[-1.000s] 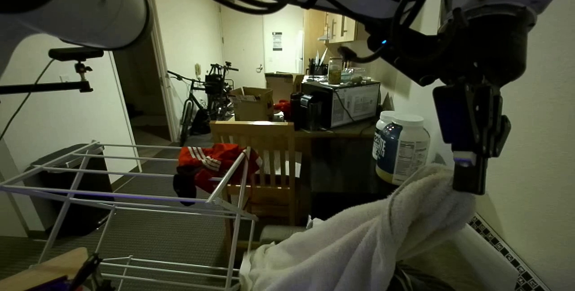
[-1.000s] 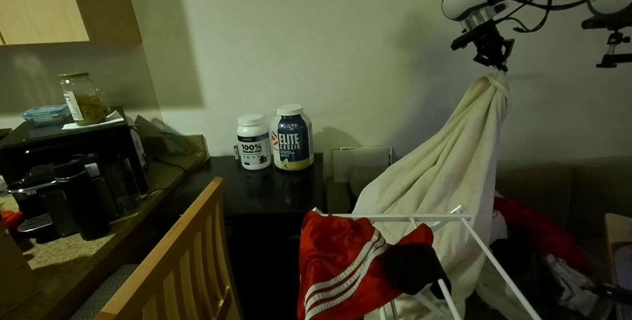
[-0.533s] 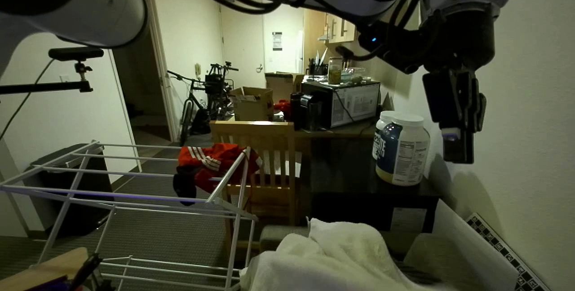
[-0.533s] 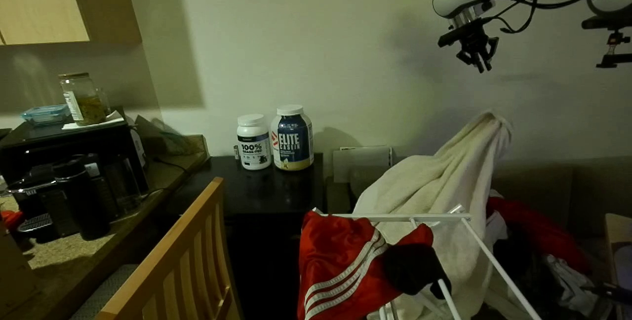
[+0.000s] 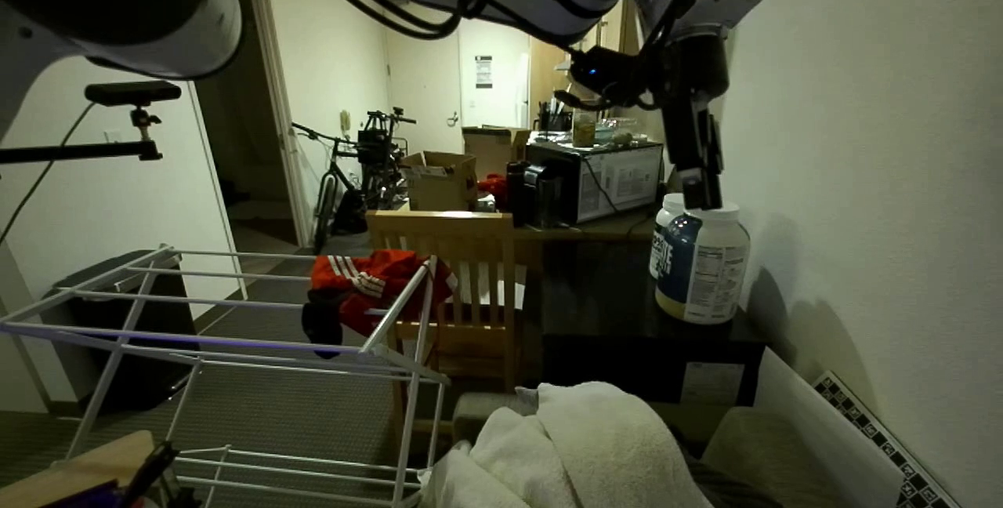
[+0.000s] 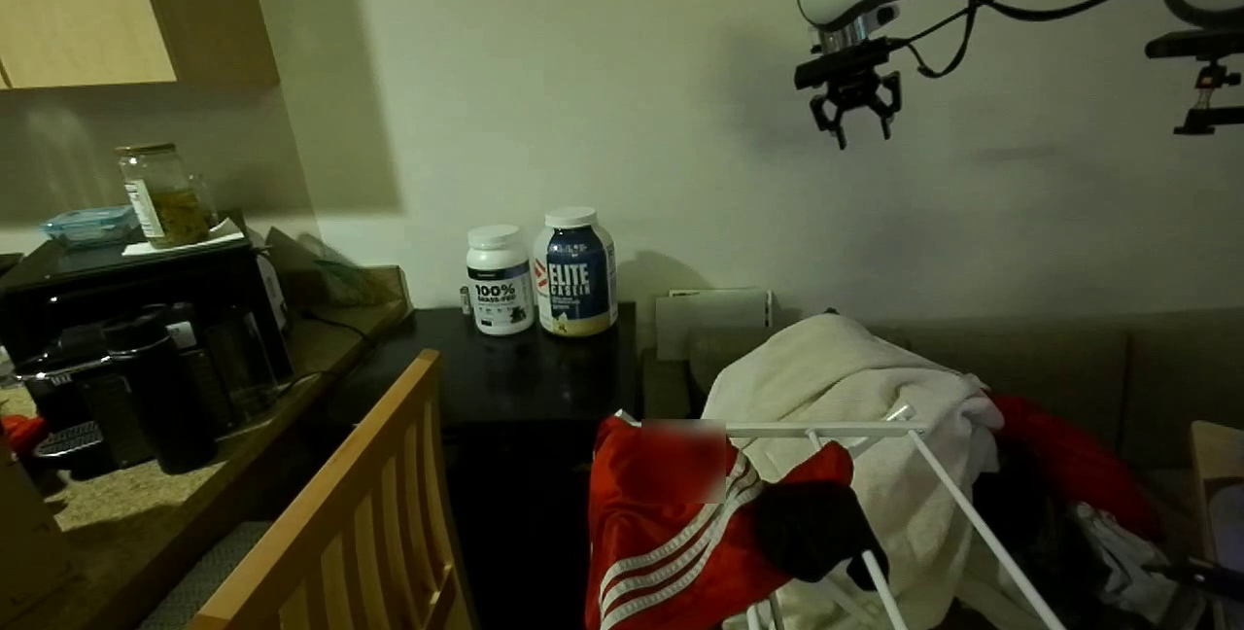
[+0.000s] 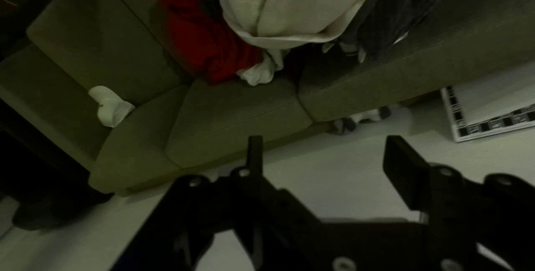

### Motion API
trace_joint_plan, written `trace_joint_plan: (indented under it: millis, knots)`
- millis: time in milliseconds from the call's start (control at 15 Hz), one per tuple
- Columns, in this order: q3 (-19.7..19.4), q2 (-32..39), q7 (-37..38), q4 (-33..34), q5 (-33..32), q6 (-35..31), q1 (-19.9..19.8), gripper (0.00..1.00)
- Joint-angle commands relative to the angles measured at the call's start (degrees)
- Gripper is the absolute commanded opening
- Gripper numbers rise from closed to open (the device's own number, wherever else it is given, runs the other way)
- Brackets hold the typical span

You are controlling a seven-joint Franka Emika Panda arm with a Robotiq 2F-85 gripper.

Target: Take the towel off of the rack

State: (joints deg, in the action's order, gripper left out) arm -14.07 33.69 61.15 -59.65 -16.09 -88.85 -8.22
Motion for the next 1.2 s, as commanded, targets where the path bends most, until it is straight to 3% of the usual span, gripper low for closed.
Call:
trace_joint_plan:
  millis: [0,600,867,1133]
  knots:
    - [4.28,-2.26,-1.03,-3.08,0.0,-3.24,5.85,0.99]
    - [16.3,-1.86,-1.58,-5.66,-0.16,-6.69,23.38,1.0]
    - [20.46,-2.5,-5.07,-10.19,-0.07,-11.08,27.5,1.0]
    - [23.24,-4.34,-12.66,-16.19,-0.33,-15.12,28.45,1.0]
